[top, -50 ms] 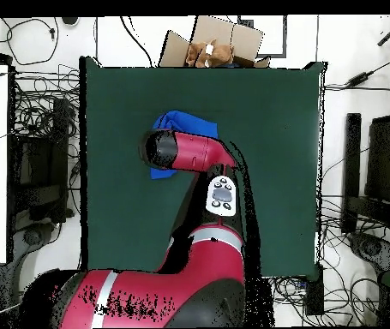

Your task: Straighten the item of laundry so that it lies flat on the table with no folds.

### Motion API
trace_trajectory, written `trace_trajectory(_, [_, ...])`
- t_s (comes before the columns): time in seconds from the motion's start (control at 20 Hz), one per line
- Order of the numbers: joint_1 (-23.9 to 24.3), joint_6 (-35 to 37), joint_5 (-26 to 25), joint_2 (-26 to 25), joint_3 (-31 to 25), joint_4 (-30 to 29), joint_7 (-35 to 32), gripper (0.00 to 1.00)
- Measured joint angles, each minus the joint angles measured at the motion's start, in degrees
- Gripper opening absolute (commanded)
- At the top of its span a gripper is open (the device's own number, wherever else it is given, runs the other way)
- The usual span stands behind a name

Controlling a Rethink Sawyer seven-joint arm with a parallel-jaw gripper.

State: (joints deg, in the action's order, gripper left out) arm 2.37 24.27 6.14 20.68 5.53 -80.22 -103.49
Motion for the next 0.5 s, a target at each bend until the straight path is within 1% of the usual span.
trace_trajectory(0.35, [0.05, 0.01, 0.00, 0.24, 0.00, 0.00, 0.00, 1.00])
trace_trajectory(0.4, [0.05, 0.01, 0.00, 0.29, 0.00, 0.00, 0.00, 0.00])
trace_trajectory(0.5, [0.11, 0.01, -0.01, 0.42, 0.00, 0.00, 0.00, 0.00])
